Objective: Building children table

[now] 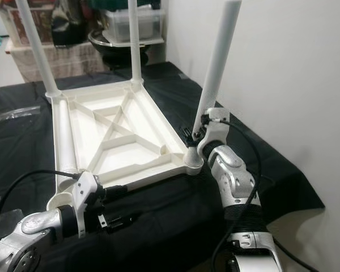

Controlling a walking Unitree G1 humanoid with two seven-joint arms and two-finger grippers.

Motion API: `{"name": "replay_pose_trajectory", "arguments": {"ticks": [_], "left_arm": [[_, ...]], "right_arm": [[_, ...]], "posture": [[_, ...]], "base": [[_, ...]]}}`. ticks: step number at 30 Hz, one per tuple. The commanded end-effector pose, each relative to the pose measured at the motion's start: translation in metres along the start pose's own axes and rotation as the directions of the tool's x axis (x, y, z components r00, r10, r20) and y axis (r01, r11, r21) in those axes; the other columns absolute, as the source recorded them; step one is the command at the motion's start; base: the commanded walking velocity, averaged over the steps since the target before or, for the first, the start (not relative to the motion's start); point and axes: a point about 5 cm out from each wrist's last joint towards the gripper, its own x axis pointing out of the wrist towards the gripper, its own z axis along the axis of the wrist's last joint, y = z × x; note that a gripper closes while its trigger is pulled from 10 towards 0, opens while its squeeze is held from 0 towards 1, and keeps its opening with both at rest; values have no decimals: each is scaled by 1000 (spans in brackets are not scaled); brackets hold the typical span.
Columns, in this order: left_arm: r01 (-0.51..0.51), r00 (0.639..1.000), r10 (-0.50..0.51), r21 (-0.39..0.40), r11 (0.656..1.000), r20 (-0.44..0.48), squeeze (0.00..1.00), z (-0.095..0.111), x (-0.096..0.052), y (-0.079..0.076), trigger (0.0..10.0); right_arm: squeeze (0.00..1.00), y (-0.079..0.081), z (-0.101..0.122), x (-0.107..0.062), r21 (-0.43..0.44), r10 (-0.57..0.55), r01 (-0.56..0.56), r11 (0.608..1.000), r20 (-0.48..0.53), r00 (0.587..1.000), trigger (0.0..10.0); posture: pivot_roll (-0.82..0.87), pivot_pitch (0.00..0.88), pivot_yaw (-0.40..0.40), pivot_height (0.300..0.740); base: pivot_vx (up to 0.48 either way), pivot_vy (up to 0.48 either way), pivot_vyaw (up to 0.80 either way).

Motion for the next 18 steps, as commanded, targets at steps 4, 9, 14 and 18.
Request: {"name": "replay_pose_trajectory", "arguments": {"ticks": [4,9,14,18], "left_arm": [[-18,1000,18,-16,1000,-3,0,-4,-2,-2,10000],[-144,989,145,-7,989,14,0,-4,-1,9,10000],[-312,947,313,-35,950,70,0,0,-2,17,10000],[-359,927,363,-58,932,92,0,1,-3,14,10000]], "right_arm": [[1000,7,11,-23,-59,-20,26,998,88,996,10000],[1000,17,-10,-45,-156,32,-26,987,32,999,10000],[1000,14,-37,-72,-247,-7,-5,969,-48,999,10000],[1000,14,-43,-82,-239,-13,-7,971,-82,997,10000]], "posture": [[69,0,-68,740],[55,0,-63,740],[55,0,-68,740],[49,0,-62,740]], "base": [[0,0,0],[0,0,0],[0,0,0],[0,0,0]]}}
